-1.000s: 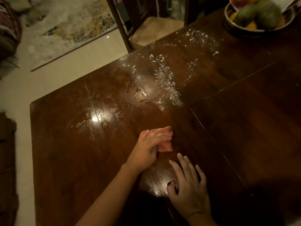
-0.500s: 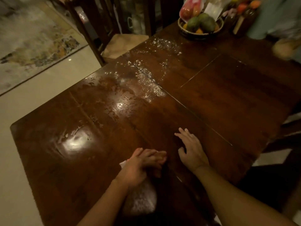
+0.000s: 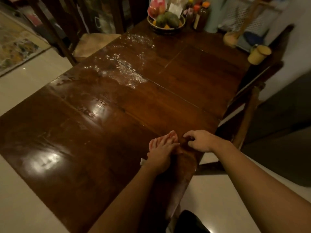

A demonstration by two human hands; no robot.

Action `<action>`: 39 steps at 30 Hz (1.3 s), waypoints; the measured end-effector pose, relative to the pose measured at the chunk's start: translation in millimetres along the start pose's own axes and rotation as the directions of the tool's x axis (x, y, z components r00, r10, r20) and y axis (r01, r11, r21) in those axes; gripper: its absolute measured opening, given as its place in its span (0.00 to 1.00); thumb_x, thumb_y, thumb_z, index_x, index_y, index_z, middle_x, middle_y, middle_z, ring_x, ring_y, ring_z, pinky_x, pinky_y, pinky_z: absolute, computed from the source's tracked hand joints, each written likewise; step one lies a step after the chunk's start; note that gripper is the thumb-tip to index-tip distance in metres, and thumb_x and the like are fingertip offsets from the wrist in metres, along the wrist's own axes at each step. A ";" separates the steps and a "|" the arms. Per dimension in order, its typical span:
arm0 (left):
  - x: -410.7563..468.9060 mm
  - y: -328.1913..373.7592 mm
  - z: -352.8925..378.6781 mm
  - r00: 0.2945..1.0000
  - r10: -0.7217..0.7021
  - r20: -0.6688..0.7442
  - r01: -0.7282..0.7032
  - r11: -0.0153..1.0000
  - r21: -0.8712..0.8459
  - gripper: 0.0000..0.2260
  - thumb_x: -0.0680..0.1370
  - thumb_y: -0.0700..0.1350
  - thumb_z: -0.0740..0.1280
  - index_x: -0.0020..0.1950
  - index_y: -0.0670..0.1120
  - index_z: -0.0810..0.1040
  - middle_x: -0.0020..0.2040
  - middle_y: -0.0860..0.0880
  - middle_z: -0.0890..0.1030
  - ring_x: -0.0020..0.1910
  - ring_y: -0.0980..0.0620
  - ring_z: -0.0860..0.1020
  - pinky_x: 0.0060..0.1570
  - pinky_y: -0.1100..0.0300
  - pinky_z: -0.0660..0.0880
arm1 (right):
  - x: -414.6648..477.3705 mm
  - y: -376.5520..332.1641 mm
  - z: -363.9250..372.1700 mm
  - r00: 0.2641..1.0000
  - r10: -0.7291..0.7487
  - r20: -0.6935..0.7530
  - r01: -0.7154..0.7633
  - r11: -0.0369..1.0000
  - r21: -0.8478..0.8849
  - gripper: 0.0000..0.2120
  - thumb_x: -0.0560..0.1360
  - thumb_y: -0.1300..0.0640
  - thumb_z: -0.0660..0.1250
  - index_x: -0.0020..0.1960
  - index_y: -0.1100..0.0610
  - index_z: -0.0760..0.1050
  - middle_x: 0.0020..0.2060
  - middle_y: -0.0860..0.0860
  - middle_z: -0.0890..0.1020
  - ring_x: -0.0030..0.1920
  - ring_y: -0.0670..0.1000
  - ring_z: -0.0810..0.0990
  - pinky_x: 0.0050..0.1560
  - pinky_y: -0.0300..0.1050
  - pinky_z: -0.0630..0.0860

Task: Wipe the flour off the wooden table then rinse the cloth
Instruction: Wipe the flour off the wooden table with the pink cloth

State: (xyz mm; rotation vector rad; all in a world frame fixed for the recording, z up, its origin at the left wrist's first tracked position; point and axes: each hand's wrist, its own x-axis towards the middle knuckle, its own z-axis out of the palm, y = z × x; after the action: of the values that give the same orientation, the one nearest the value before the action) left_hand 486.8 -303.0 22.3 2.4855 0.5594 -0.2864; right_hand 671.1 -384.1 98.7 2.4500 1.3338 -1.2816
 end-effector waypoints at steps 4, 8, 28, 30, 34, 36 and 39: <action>-33.2 -3.2 21.7 0.958 0.268 0.106 -0.278 0.955 0.098 0.35 0.75 0.39 0.62 0.76 0.65 0.58 0.80 0.62 0.49 0.80 0.54 0.47 0.75 0.41 0.41 | -10.7 4.0 8.4 1.000 -0.014 0.012 0.014 1.000 -0.006 0.19 0.80 0.52 0.61 0.71 0.47 0.71 0.67 0.49 0.75 0.64 0.52 0.74 0.64 0.48 0.74; -83.8 -45.0 19.5 0.956 0.260 0.138 -0.267 0.963 0.036 0.34 0.70 0.36 0.62 0.70 0.65 0.70 0.77 0.66 0.56 0.77 0.64 0.47 0.76 0.46 0.45 | -13.5 -2.8 17.3 0.993 -0.112 0.038 0.111 0.994 0.025 0.18 0.81 0.54 0.59 0.70 0.47 0.71 0.67 0.48 0.73 0.65 0.51 0.73 0.65 0.50 0.73; -194.4 -57.7 -77.9 0.810 -0.580 -0.083 -0.134 -0.045 -0.990 0.17 0.78 0.32 0.65 0.66 0.42 0.75 0.60 0.42 0.83 0.58 0.42 0.82 0.49 0.53 0.81 | -73.3 -153.0 140.1 0.927 -0.281 -0.249 0.375 0.712 0.593 0.24 0.78 0.51 0.67 0.71 0.35 0.65 0.70 0.37 0.68 0.70 0.41 0.67 0.71 0.46 0.67; -205.7 -74.3 -91.7 0.859 -0.511 -0.036 -0.141 -0.167 -0.976 0.20 0.81 0.33 0.60 0.72 0.46 0.69 0.63 0.41 0.81 0.61 0.40 0.80 0.51 0.50 0.81 | -75.7 -193.4 148.7 0.873 -0.329 -0.360 0.482 0.696 0.532 0.29 0.78 0.49 0.68 0.73 0.34 0.60 0.70 0.34 0.61 0.72 0.39 0.62 0.72 0.42 0.63; -240.0 -112.6 -116.2 0.932 -0.352 0.093 -0.081 -0.451 -0.889 0.22 0.82 0.47 0.52 0.76 0.46 0.64 0.71 0.40 0.74 0.69 0.38 0.73 0.68 0.43 0.68 | -70.5 -261.2 169.5 0.809 -0.314 -0.496 0.552 0.696 0.459 0.32 0.77 0.41 0.67 0.77 0.33 0.56 0.76 0.31 0.51 0.75 0.39 0.57 0.74 0.47 0.64; -253.5 -137.6 -133.0 0.943 -0.313 0.118 -0.050 -0.480 -0.876 0.23 0.82 0.54 0.52 0.76 0.48 0.65 0.70 0.40 0.74 0.69 0.38 0.73 0.72 0.43 0.64 | -68.9 -292.3 182.5 0.775 -0.329 -0.539 0.585 0.696 0.416 0.29 0.78 0.42 0.67 0.74 0.28 0.58 0.78 0.33 0.46 0.78 0.42 0.51 0.76 0.50 0.61; -268.0 -164.1 -157.2 0.956 -0.277 0.093 -0.036 -0.428 -0.903 0.22 0.81 0.55 0.59 0.74 0.50 0.69 0.67 0.39 0.78 0.66 0.38 0.76 0.71 0.39 0.65 | -75.1 -332.7 197.5 0.758 -0.360 -0.544 0.563 0.782 0.268 0.25 0.78 0.40 0.65 0.70 0.23 0.60 0.78 0.36 0.39 0.77 0.42 0.40 0.75 0.48 0.52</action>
State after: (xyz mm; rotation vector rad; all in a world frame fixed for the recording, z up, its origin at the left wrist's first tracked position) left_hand 187.1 -177.4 156.2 0.4912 0.6898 0.3580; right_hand 284.8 -310.3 124.3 2.9774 2.1245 -1.1973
